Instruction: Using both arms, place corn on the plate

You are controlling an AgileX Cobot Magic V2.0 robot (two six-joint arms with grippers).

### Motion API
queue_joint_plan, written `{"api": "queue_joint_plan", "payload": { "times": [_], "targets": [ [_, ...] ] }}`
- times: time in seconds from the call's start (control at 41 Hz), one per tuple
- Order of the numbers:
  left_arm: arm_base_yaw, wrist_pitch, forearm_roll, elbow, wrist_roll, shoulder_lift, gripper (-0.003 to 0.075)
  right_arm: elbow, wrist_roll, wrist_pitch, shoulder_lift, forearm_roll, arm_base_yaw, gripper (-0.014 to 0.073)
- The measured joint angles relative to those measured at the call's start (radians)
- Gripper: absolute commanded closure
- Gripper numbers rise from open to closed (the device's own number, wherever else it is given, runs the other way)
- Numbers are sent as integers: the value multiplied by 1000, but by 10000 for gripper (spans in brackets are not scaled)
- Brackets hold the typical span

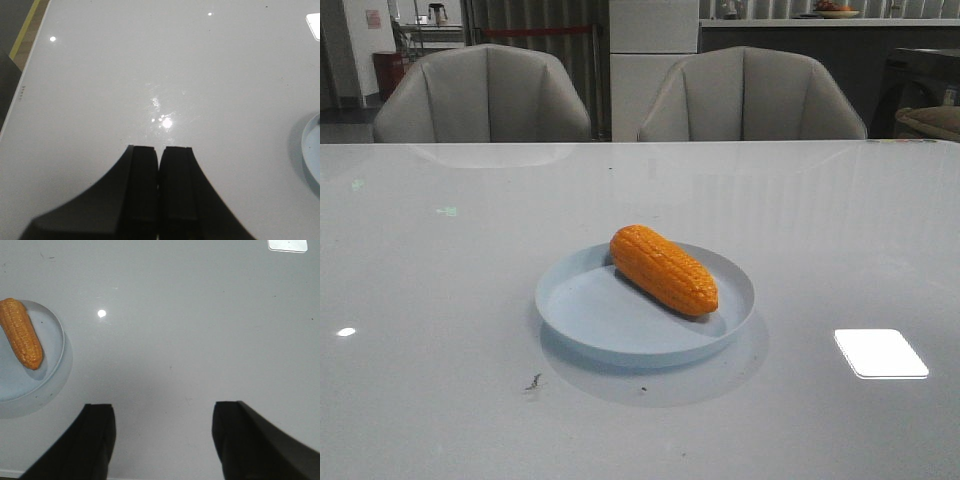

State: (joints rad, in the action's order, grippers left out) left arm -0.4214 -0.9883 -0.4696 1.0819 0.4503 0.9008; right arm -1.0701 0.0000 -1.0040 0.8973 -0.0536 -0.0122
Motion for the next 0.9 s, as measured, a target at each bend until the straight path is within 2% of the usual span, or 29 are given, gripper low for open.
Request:
{"api": "queue_joint_plan", "payload": {
  "times": [0.293, 0.415, 0.537, 0.707, 0.854, 0.902],
  "targets": [
    [0, 9, 19, -5, -16, -2, 631, 0, 0, 0, 0, 0, 0, 75],
    [43, 76, 99, -35, -168, -51, 631, 0, 0, 0, 0, 0, 0, 75],
    [140, 231, 218, -123, -296, -145, 631, 0, 0, 0, 0, 0, 0, 75],
    [278, 582, 344, -383, -336, -327, 631, 0, 0, 0, 0, 0, 0, 75],
    [306, 859, 383, -631, -342, -464, 631, 0, 0, 0, 0, 0, 0, 75],
    [306, 914, 385, -722, -342, -513, 631, 0, 0, 0, 0, 0, 0, 75]
  ]
}}
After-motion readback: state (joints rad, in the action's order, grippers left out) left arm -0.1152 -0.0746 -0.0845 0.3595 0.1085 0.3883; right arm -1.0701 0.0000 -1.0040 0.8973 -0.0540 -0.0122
